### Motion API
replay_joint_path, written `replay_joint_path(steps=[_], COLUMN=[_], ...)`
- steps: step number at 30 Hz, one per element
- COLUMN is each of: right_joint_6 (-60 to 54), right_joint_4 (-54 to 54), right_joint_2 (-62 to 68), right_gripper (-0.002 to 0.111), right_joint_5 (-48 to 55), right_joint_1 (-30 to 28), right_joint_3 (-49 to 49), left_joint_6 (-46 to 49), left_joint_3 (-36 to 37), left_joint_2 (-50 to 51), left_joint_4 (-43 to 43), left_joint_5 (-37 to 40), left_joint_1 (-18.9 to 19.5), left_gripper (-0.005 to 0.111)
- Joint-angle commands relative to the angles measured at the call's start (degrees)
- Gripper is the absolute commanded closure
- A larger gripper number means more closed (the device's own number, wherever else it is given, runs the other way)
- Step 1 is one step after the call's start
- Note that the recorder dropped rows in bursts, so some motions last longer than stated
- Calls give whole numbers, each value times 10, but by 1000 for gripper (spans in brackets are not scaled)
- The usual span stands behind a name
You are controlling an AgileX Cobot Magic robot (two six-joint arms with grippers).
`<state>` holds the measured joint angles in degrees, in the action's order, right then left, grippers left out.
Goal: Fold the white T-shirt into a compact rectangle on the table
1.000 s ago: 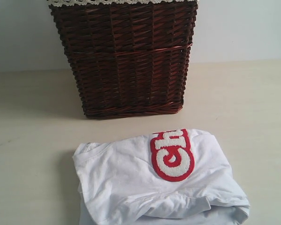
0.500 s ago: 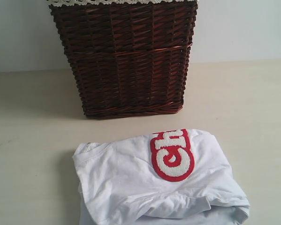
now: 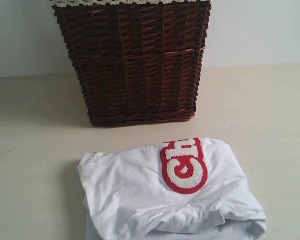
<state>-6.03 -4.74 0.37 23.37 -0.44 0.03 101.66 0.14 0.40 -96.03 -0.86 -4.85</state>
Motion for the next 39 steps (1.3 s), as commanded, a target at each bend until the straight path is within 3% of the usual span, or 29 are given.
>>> replay_joint_path(steps=[1,4,6,7,8,10,12,19,22,24,29,39], right_joint_6=[-3,-3,-3,-3,-3,-3,-3,-3,-3,-3,-3,-3], right_joint_4=[-3,-3,-3,-3,-3,-3,-3,-3,-3,-3,-3,-3], right_joint_2=[-4,-4,-4,-4,-4,-4,-4,-4,-4,-4,-4,-4], right_gripper=[108,108,108,108,108,108,108,108,108,108,108,108], right_joint_5=[0,0,0,0,0,0,0,0,0,0,0,0], right_joint_1=[-2,-2,-2,-2,-2,-2,-2,-2,-2,-2,-2,-2], right_joint_3=[0,0,0,0,0,0,0,0,0,0,0,0], left_joint_6=[2,-33,-325,-592,-808,-935,-939,-945,-1035,-1136,-1154,-1115], left_joint_3=[-5,-42,-72,-76,-76,-69,-41,-1,-1,-1,-1,-1], left_joint_2=[-4,-4,4,21,36,64,80,82,73,65,42,23], left_joint_4=[23,72,337,567,736,808,804,804,859,890,939,939], left_joint_5=[64,85,77,82,82,40,-3,38,186,228,217,208], left_joint_1=[-4,-3,-3,-3,-4,-4,-4,-4,-4,-3,14,30], left_gripper=[107,107,107,107,107,107,107,107,107,107,107,107])
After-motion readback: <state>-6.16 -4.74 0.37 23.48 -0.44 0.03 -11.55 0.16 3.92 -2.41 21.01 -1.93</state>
